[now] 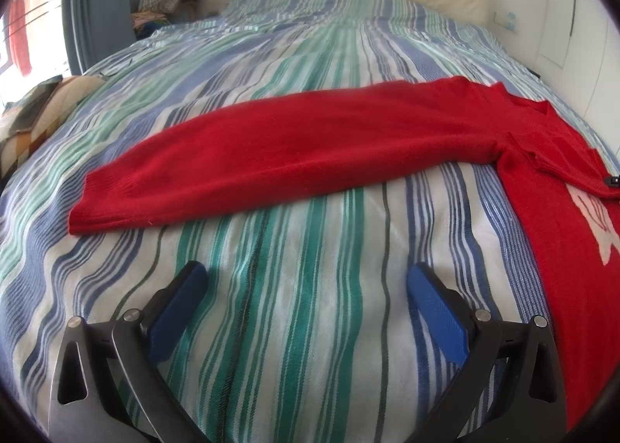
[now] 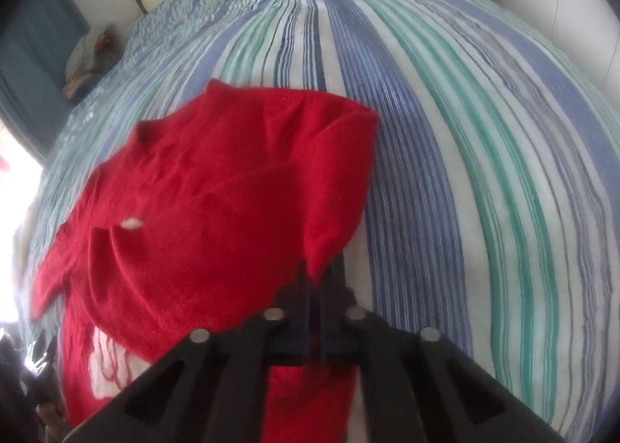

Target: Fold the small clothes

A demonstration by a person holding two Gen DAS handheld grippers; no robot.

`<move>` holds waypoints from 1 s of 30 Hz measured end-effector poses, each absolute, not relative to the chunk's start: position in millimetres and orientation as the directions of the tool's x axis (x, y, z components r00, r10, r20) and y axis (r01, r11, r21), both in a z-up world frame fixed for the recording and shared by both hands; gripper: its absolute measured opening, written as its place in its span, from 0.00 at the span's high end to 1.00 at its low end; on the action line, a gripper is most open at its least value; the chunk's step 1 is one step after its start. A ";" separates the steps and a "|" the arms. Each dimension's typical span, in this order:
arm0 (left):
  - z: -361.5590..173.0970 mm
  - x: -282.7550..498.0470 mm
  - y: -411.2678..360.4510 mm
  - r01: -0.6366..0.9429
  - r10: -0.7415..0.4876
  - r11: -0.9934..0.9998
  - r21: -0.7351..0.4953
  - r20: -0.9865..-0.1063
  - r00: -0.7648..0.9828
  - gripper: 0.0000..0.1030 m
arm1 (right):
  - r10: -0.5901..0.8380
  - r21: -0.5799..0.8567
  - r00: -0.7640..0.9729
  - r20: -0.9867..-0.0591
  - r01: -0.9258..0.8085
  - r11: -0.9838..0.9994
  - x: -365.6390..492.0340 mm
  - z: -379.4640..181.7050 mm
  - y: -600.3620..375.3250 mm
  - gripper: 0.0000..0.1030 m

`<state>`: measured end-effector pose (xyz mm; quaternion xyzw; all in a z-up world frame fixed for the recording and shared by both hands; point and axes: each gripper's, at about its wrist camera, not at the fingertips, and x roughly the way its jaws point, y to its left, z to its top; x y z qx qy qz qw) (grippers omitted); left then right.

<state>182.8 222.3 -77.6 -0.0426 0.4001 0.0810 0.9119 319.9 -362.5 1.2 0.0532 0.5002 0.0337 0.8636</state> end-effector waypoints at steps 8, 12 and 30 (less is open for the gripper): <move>-77.7 183.3 222.2 -0.182 0.118 0.983 -0.006 -0.739 0.663 0.00 | 0.067 0.115 0.519 -0.852 0.061 0.991 314.5 2.5 -374.2 0.52; -77.4 183.0 222.1 -0.183 0.119 0.983 -0.005 -0.739 0.663 0.00 | 0.025 0.017 0.653 -0.757 -0.019 1.000 274.9 37.5 -356.4 0.47; -80.1 185.9 200.1 -0.172 0.268 0.963 0.206 -0.726 0.633 0.00 | -0.193 -0.009 0.688 -0.699 0.262 0.965 154.6 0.2 -459.1 0.19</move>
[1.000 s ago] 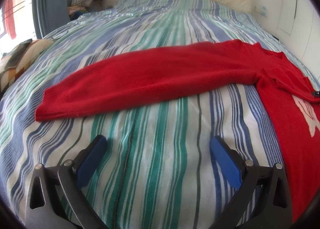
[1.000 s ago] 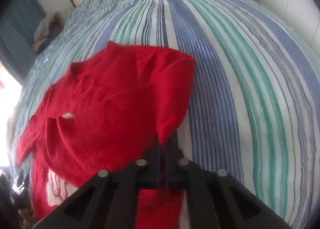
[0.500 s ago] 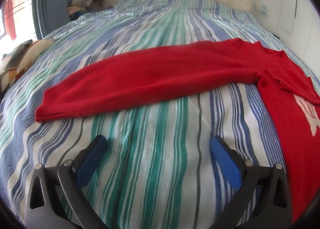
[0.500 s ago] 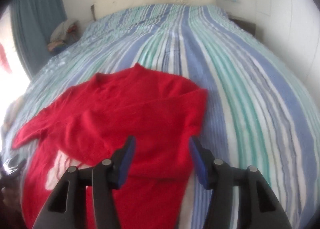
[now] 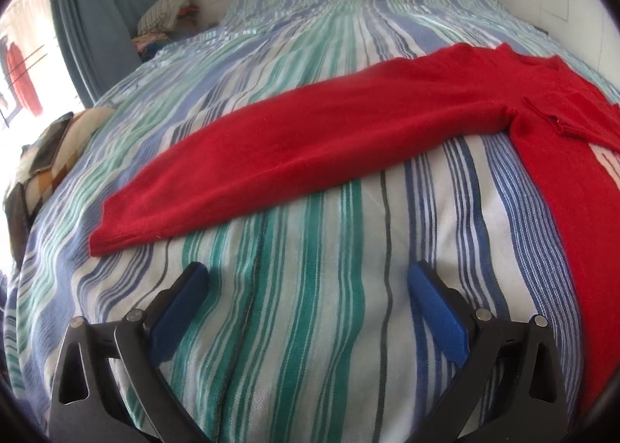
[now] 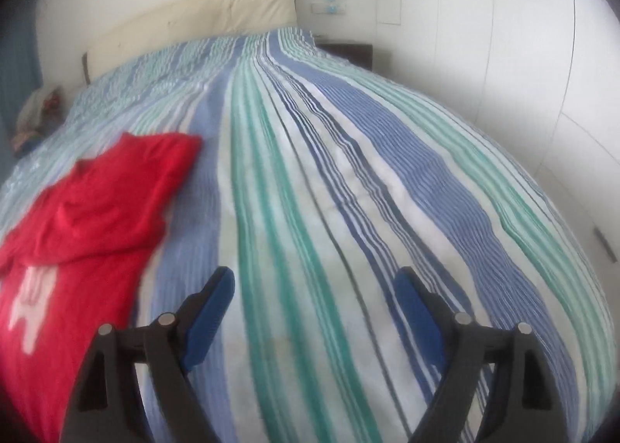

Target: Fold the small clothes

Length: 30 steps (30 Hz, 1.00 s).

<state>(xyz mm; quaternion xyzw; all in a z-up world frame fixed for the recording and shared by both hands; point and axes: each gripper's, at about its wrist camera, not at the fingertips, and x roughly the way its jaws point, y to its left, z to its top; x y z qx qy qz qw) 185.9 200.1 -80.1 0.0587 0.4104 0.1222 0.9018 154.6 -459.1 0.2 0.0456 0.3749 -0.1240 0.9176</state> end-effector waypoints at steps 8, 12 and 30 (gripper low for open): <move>-82.1 177.8 190.4 -0.192 0.348 0.935 0.300 -0.661 0.665 0.00 | -0.162 0.012 0.676 -0.719 0.246 0.969 150.1 -14.9 -471.5 0.06; -70.0 196.7 199.0 -0.159 0.268 0.963 0.216 -0.741 0.616 0.00 | -0.136 0.046 0.689 -0.712 0.239 0.970 147.8 -18.9 -475.7 0.05; -85.3 211.2 201.5 -0.146 0.201 0.979 0.141 -0.770 0.606 0.00 | -0.123 0.061 0.690 -0.714 0.236 0.970 149.8 -20.3 -474.5 0.04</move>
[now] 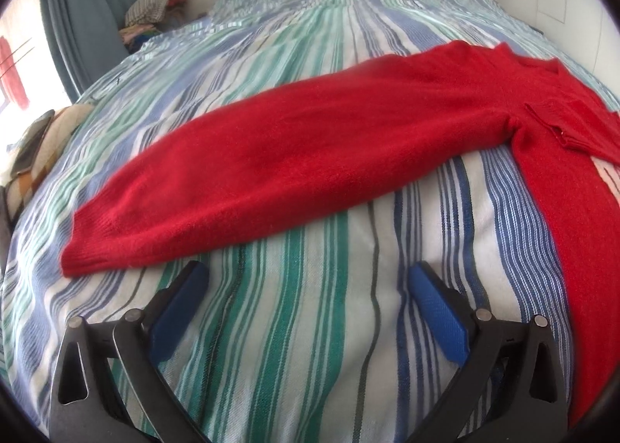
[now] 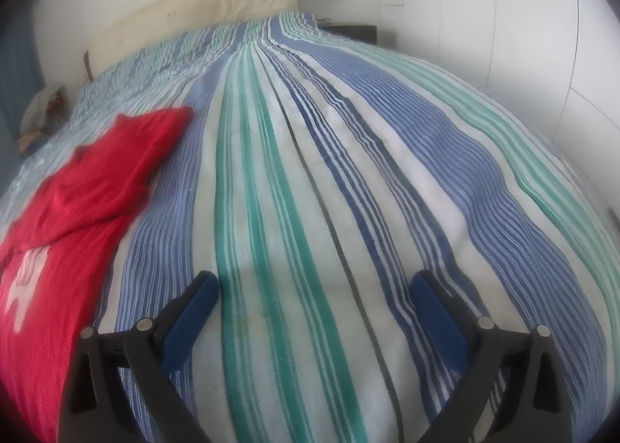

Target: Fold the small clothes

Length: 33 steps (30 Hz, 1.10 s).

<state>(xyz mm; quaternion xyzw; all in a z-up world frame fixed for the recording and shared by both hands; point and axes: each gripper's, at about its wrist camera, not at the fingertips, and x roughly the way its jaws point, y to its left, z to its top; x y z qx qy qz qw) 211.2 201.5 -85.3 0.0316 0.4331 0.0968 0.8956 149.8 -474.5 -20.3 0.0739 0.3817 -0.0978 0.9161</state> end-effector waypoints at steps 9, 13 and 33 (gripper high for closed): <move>-85.4 211.1 201.4 -0.146 0.201 0.979 0.141 -0.770 0.606 0.00 | -0.125 0.058 0.688 -0.715 0.236 0.970 150.5 -20.4 -473.8 0.04; -85.3 211.2 201.4 -0.146 0.201 0.979 0.141 -0.770 0.606 0.00 | -0.125 0.057 0.687 -0.716 0.236 0.970 151.8 -20.4 -473.4 0.04; -85.4 211.3 201.2 -0.146 0.201 0.979 0.141 -0.770 0.606 0.00 | -0.124 0.058 0.688 -0.715 0.236 0.970 152.4 -20.8 -472.8 0.04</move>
